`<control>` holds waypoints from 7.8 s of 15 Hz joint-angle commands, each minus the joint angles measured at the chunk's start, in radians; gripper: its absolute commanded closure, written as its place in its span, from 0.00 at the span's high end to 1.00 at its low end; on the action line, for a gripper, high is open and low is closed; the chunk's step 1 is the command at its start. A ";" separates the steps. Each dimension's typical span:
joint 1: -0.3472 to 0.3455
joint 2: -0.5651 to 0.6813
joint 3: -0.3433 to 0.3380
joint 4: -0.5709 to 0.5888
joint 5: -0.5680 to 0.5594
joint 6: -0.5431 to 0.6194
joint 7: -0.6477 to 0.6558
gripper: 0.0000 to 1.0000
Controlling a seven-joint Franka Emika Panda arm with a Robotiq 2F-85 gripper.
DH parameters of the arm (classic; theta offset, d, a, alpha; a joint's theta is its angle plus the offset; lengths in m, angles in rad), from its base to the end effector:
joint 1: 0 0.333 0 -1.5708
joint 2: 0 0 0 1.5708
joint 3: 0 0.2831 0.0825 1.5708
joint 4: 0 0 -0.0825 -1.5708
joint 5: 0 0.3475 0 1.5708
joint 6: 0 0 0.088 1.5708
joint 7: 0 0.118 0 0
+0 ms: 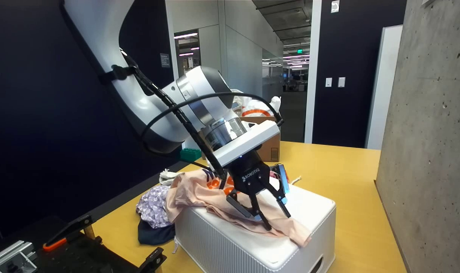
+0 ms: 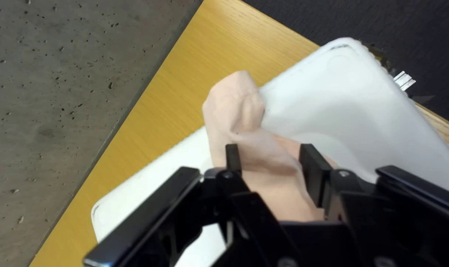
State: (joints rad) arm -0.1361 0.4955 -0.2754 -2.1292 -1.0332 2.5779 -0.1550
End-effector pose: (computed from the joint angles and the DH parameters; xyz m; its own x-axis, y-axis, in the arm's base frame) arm 0.4887 -0.2080 0.1653 0.7632 0.5032 -0.4053 0.6454 -0.6233 0.4416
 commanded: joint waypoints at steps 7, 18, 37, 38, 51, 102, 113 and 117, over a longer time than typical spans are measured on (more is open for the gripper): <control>-0.014 -0.040 0.009 -0.026 -0.064 -0.016 0.042 0.00; -0.038 -0.090 0.021 0.103 -0.048 -0.099 0.063 0.00; -0.012 -0.196 0.062 0.219 -0.086 -0.330 0.140 0.00; -0.010 -0.189 0.063 0.232 -0.088 -0.335 0.147 0.00; 0.053 -0.330 0.182 0.009 0.076 -0.752 0.009 0.00; -0.205 0.282 0.193 0.490 0.767 -0.060 -0.320 0.42; -0.183 0.266 0.162 0.536 0.745 -0.099 -0.321 0.02; -0.162 0.284 0.138 0.609 0.722 -0.143 -0.309 0.02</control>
State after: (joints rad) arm -0.3203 0.7596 -0.1104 -1.5898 -0.2942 2.4902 -0.4534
